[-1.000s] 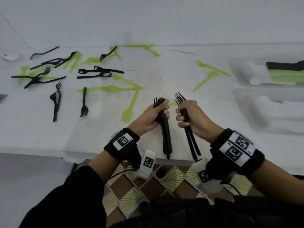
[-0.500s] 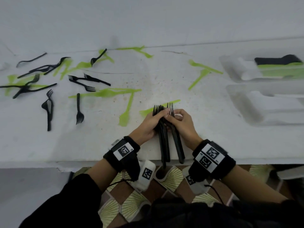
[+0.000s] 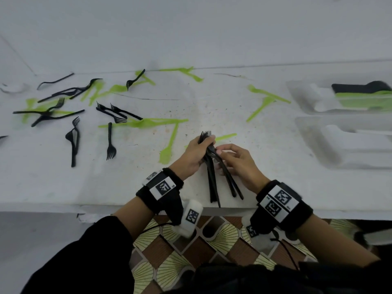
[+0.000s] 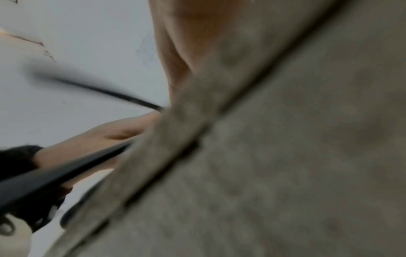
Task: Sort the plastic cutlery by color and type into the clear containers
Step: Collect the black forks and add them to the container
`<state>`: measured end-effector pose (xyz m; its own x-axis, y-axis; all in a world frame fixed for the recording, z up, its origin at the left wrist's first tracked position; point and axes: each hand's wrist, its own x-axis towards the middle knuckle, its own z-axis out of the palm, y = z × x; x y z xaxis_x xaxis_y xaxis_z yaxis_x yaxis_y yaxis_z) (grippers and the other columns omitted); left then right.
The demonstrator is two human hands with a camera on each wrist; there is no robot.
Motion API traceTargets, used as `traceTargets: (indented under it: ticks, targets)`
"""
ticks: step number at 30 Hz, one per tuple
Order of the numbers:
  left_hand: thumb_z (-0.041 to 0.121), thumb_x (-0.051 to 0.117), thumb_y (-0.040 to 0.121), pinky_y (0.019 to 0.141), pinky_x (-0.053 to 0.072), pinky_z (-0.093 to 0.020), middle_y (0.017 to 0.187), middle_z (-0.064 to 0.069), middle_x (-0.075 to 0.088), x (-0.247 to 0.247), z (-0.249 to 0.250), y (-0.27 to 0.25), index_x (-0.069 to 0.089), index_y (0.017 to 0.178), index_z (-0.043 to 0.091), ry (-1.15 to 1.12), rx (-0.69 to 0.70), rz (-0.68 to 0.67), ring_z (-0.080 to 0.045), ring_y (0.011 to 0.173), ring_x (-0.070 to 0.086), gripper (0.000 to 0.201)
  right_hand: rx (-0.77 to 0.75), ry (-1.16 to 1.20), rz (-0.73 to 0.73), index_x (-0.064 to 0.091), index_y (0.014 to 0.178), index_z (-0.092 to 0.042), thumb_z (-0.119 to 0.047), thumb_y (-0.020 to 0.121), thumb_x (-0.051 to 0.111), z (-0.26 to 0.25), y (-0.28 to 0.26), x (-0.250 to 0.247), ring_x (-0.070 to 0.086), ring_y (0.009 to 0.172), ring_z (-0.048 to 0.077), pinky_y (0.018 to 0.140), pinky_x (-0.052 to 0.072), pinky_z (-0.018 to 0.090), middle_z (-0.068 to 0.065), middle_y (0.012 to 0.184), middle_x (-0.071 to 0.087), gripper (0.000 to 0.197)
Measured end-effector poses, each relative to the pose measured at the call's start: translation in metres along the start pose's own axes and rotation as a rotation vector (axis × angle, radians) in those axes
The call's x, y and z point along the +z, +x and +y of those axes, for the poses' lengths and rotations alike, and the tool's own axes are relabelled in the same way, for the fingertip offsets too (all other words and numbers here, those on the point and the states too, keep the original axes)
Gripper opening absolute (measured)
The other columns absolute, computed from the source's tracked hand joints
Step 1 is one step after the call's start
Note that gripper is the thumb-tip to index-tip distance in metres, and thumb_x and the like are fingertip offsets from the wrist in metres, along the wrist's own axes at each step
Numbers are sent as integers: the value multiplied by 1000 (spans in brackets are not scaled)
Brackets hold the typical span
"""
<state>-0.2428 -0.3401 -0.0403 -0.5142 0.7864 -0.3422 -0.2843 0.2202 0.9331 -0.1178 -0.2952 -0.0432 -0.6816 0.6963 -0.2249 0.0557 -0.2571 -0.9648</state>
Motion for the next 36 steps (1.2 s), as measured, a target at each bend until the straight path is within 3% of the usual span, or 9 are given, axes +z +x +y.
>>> traceTargets:
  ticks: [6, 10, 14, 16, 19, 23, 27, 31, 36]
  targets:
    - [22, 56, 93, 52, 42, -17, 64, -2, 43, 3, 14, 3, 47, 71, 13, -100, 23, 8, -11, 57, 45, 25, -65, -126, 30, 56, 92, -15, -18, 96, 50, -7, 2, 11, 67, 73, 14, 65, 58, 31, 6, 83, 66, 8]
    - [15, 61, 89, 59, 49, -18, 62, 3, 56, 3, 25, 1, 54, 79, 14, -161, 84, -26, -8, 62, 54, 13, -91, -159, -19, 44, 109, -12, -23, 99, 42, -14, -1, 20, 66, 62, 6, 55, 51, 17, 2, 84, 65, 15]
    - [16, 63, 88, 55, 49, -19, 66, 2, 54, 1, 31, 2, 56, 84, 14, -193, 154, -2, -9, 60, 54, 9, -60, -176, -135, 31, 115, -12, -28, 99, 40, -19, 2, 23, 65, 71, 20, 63, 56, 28, 11, 88, 66, 24]
    - [16, 63, 88, 54, 49, -21, 60, 3, 54, -1, 33, 3, 55, 85, 13, -239, 177, 6, -10, 54, 52, 9, -23, -207, -178, 29, 115, -12, -29, 100, 38, -19, 5, 25, 64, 71, 18, 63, 55, 25, 9, 85, 65, 25]
    - [13, 63, 88, 56, 48, -22, 59, 2, 50, -2, 36, 7, 55, 85, 13, -287, 210, 9, -9, 52, 49, 9, -19, -271, -192, 36, 115, -8, -31, 101, 34, -19, 8, 28, 64, 70, 17, 62, 52, 21, 7, 82, 63, 27]
    - [18, 54, 94, 55, 49, -20, 70, 1, 54, -3, 42, 8, 56, 85, 10, -386, 232, -22, -10, 54, 53, 12, -121, -342, -154, 47, 100, -12, -30, 100, 38, -20, 13, 30, 55, 68, 17, 72, 49, 37, 2, 75, 56, 20]
    - [38, 36, 99, 65, 56, -22, 84, -1, 70, -9, 43, 8, 60, 92, 8, -400, 163, -111, -11, 66, 67, 39, -245, -437, -86, 52, 89, -16, -23, 98, 44, -25, 15, 30, 49, 63, 8, 61, 39, 20, -6, 69, 51, 14]
    - [38, 29, 100, 68, 57, -24, 89, 0, 74, -14, 40, 5, 61, 97, 7, -345, 136, -175, -12, 80, 70, 44, -205, -303, -57, 52, 100, -4, -19, 98, 43, -27, 16, 29, 57, 50, 12, 52, 48, 24, 1, 68, 60, 17]
    - [33, 28, 102, 61, 56, -23, 89, -6, 69, -17, 38, 4, 60, 96, 4, -257, 190, -120, -11, 74, 70, 43, -146, -209, -100, 53, 105, -5, -18, 98, 45, -26, 12, 29, 61, 49, 12, 48, 51, 23, 7, 69, 62, 17]
